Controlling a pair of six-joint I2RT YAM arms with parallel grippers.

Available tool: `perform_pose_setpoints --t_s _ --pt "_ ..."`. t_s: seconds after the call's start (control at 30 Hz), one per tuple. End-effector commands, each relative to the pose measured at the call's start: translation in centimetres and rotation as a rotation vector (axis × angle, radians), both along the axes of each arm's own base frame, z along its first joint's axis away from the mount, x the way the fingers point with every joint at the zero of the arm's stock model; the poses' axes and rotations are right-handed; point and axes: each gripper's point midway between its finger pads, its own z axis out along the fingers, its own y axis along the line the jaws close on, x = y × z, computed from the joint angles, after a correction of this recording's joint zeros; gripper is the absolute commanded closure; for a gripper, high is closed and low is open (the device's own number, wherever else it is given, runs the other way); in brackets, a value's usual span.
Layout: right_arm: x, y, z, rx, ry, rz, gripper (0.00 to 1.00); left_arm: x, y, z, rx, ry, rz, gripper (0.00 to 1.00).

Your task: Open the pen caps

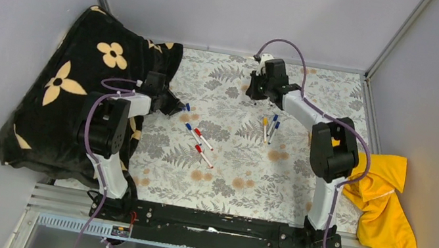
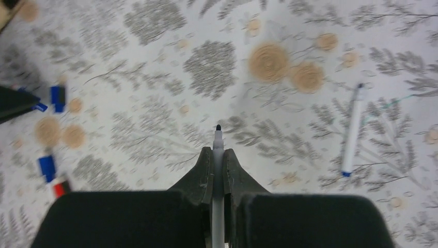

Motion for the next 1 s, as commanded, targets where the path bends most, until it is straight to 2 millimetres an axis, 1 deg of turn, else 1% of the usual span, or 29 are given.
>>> perform_pose_setpoints --t_s 0.0,0.13,0.3,0.37,0.53,0.6,0.7,0.73,0.83,0.97 --pt "4.2 -2.6 0.8 -0.054 -0.051 -0.059 1.00 -0.5 1.3 -1.6 0.067 0.037 0.043 0.69" --pt "5.9 -3.4 -1.2 -0.110 -0.026 -0.066 1.00 -0.5 1.3 -2.3 0.065 0.053 0.044 0.66" --pt "7.0 -4.1 -3.6 -0.175 -0.005 -0.062 1.00 -0.6 1.2 -2.6 0.060 0.060 0.046 0.65" --pt "7.3 -4.6 -4.2 -0.190 -0.005 -0.073 1.00 -0.6 1.2 -2.3 0.061 0.053 0.047 0.65" --pt "7.8 -6.2 -5.0 -0.231 -0.001 -0.100 0.98 -0.6 1.3 -0.6 0.060 0.019 0.053 0.63" --pt "8.0 -6.5 -4.9 -0.235 -0.007 -0.103 0.96 -0.7 1.4 0.2 0.061 0.000 0.062 0.60" --pt "8.1 -6.8 -5.1 -0.256 -0.006 -0.096 0.93 -0.7 1.6 1.8 0.062 -0.036 0.071 0.57" --pt "8.2 -6.9 -5.4 -0.262 -0.003 -0.092 0.92 -0.7 1.6 2.3 0.063 -0.048 0.076 0.56" --pt "8.4 -7.6 -6.0 -0.294 -0.002 -0.104 0.81 -0.8 1.7 3.6 0.061 -0.079 0.086 0.56" --pt "8.5 -7.6 -7.2 -0.299 0.011 -0.096 0.77 -0.7 1.6 5.2 0.052 -0.117 0.086 0.55"
